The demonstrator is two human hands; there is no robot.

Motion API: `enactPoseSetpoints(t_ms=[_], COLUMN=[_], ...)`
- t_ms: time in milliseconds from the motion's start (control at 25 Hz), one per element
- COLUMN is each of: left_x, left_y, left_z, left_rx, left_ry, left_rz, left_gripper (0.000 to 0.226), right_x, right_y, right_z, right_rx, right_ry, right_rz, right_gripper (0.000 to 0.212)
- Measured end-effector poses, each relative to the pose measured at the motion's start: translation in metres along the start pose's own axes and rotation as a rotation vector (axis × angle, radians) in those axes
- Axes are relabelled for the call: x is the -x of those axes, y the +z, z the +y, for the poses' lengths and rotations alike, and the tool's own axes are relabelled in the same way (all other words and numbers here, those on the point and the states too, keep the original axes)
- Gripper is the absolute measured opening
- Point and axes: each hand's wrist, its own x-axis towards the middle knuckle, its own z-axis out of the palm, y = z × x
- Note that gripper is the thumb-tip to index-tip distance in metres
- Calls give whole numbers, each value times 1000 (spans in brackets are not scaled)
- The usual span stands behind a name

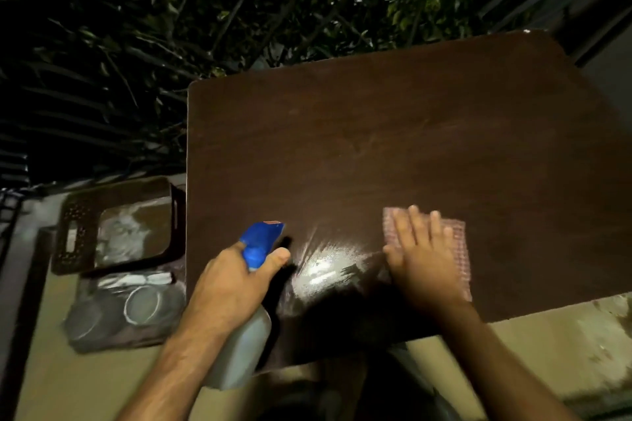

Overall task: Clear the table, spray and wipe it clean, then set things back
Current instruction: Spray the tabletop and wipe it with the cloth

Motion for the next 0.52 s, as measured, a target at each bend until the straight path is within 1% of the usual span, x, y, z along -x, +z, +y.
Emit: enactPoseSetpoints(t_ms=[40,120,200,240,280,320,360,400,440,480,520], left_x=[3,11,20,23,27,31,32,33,33,33,33], left_y=[-2,-6,-13,-17,-22,-28,-31,-33,-38,-43,-46], left_z=[-8,-22,-35,-41,-46,-49,-50,-50,-48,-47,-50], left_rx=[9,21,62,77,96,117,134,154,166,185,203], left_ry=[-31,-65,-101,-133,-157,-188,-212,-226,-257,-274,-287], left_rz=[10,43,63,67,74,81,100,126,157,185,198], left_gripper=[52,54,57,57,57,56,54,52,51,50,49], right_x=[23,72,92,86,71,49,24,1,-15,-21,-20], right_y=[12,37,48,51,51,44,38,30,28,28,30], right_z=[-32,-86,-116,-128,-140,-159,-178,-198,-216,-231,-239], right_rx=[31,-47,-130,-111,-79,-61,-53,-73,-106,-88,-75], right_ry=[-182,-487,-701,-766,-777,-733,-644,-579,-556,-555,-602], right_rz=[18,17,-40,-73,-55,-51,-62,-69,-78,-134,-161], right_gripper=[67,65,61,56,51,50,52,57,62,67,73])
